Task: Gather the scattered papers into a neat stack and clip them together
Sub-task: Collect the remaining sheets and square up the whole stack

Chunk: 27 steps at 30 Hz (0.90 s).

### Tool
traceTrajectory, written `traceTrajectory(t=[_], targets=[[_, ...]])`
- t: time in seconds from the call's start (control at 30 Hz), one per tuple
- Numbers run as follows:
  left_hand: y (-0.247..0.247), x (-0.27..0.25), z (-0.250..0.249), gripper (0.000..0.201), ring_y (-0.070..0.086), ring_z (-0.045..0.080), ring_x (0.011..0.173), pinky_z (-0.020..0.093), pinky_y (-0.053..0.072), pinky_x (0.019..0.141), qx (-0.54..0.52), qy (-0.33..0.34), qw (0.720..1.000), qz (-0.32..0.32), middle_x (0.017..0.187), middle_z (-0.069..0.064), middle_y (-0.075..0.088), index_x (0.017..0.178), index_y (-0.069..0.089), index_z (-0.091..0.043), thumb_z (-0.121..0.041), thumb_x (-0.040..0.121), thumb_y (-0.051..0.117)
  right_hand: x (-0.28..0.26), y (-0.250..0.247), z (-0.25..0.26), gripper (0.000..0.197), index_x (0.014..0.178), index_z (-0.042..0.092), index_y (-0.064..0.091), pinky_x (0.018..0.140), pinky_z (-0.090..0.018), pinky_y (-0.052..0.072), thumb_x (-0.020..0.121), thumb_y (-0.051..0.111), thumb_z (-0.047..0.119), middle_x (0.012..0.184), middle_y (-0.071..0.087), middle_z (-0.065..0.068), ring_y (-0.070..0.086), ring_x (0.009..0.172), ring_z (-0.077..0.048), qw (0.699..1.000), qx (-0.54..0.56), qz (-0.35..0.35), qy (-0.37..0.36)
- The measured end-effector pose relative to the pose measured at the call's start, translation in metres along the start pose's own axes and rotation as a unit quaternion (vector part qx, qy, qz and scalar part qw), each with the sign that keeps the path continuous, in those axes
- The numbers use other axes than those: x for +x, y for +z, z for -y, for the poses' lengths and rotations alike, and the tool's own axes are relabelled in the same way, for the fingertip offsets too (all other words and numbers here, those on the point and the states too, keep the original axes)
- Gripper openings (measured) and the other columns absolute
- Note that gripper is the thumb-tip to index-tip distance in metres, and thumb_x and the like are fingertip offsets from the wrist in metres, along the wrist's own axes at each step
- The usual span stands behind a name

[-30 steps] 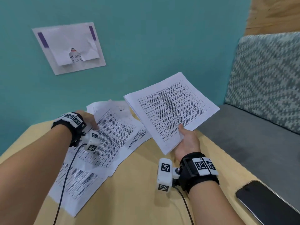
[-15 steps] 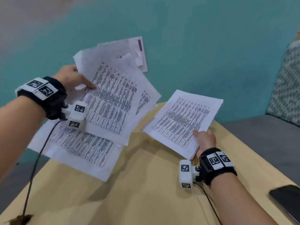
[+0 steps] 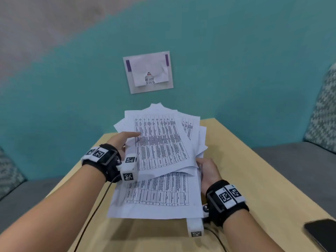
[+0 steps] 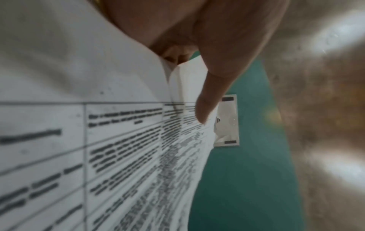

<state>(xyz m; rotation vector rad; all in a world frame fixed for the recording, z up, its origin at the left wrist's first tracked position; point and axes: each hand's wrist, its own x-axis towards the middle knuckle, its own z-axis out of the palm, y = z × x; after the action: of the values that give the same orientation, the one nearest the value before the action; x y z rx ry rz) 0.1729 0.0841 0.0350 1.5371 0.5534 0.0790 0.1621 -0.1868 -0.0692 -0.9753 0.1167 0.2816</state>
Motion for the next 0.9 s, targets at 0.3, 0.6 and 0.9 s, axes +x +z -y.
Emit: traceTrajectory(t=[0.3, 0.6, 0.9], targets=[[-0.010, -0.022, 0.050, 0.067, 0.073, 0.041, 0.076, 0.045, 0.061, 0.074, 0.098, -0.102, 0.983, 0.118, 0.136, 0.028, 0.057, 0.135, 0.049, -0.005, -0.021, 0.081, 0.085, -0.001, -0.013, 0.010, 0.031, 0.075, 0.008, 0.062, 0.063, -0.031, 0.047, 0.099, 0.043, 0.013, 0.069, 0.064, -0.013, 0.061, 0.061, -0.026, 0.996, -0.081, -0.014, 0.038], [-0.015, 0.078, 0.117, 0.102, 0.057, 0.050, 0.073, 0.041, 0.051, 0.064, 0.161, -0.055, 0.980, 0.104, 0.125, 0.036, 0.063, 0.122, 0.065, -0.004, -0.010, 0.026, 0.099, 0.000, -0.016, 0.016, 0.036, 0.126, 0.006, 0.065, 0.102, -0.059, 0.049, 0.094, 0.066, 0.023, 0.128, 0.068, -0.021, 0.067, 0.108, -0.037, 0.971, -0.225, 0.010, 0.087], [0.002, 0.000, 0.088, 0.044, 0.073, 0.034, 0.067, 0.040, 0.058, 0.061, 0.062, -0.045, 0.987, 0.141, 0.109, 0.023, 0.066, 0.114, 0.061, 0.014, 0.002, 0.077, 0.082, 0.001, -0.020, 0.023, 0.030, 0.126, 0.001, 0.063, 0.097, -0.060, 0.050, 0.096, 0.059, -0.003, 0.121, 0.069, -0.026, 0.067, 0.109, -0.045, 0.963, -0.258, 0.017, 0.072]])
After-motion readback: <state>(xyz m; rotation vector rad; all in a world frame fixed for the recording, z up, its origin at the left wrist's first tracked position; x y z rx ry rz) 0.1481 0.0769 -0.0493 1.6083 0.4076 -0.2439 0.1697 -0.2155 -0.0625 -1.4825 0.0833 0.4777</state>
